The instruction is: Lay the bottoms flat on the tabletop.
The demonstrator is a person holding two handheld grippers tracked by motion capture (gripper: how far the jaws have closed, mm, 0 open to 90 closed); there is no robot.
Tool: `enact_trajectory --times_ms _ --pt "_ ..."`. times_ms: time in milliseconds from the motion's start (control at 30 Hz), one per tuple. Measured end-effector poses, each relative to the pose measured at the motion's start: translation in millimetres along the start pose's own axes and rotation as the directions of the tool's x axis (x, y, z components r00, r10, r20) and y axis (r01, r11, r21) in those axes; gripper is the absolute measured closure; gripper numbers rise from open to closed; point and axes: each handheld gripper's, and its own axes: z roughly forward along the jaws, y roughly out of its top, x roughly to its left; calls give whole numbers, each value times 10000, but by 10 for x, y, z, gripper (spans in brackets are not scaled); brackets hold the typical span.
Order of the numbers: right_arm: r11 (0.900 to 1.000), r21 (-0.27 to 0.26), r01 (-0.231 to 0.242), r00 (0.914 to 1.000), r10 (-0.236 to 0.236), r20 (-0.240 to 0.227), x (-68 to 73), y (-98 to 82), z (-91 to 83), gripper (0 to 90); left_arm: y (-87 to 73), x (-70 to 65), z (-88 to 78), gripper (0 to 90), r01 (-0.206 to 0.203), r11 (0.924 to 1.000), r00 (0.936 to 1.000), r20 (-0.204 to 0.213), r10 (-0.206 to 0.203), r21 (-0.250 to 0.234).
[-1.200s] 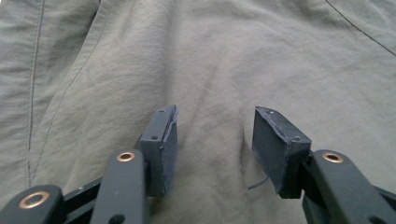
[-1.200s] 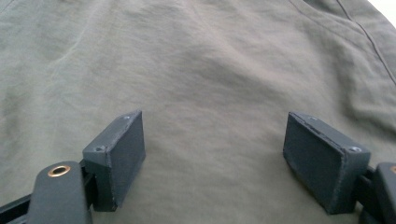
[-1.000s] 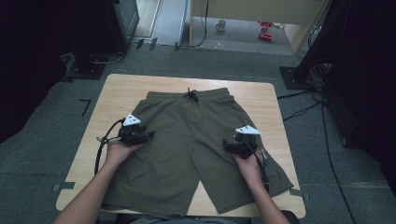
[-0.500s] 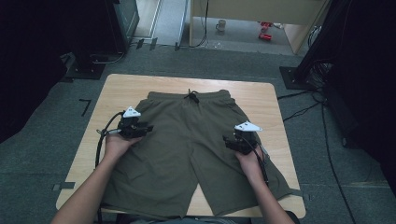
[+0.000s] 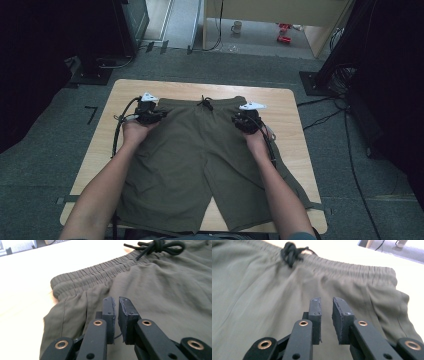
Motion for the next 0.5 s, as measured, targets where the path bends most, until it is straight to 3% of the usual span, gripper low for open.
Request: enact_trajectory --times_ms 133,233,300,367,433,500 --pt "9996 59 -292 9993 291 237 -86 30 198 766 6 8 180 835 87 9997 10000 -2 -87 241" --pt "9999 -30 -108 9992 109 395 -92 0 296 758 -8 6 263 833 114 9990 9999 -28 -113 441" --pt "9972 656 -350 9991 334 251 -96 -9 432 743 -23 -8 359 833 37 9976 10000 -36 -35 689" --pt "9970 708 -301 9992 281 286 -85 -7 465 743 -28 -8 381 833 -72 9968 9999 -105 81 793" --pt "9975 690 -115 9989 83 455 -45 13 545 745 -33 40 417 836 209 9974 9997 -160 -199 684" --pt "9974 676 -245 9984 210 519 -41 40 583 740 -25 62 428 838 349 9973 9993 -155 -340 646"
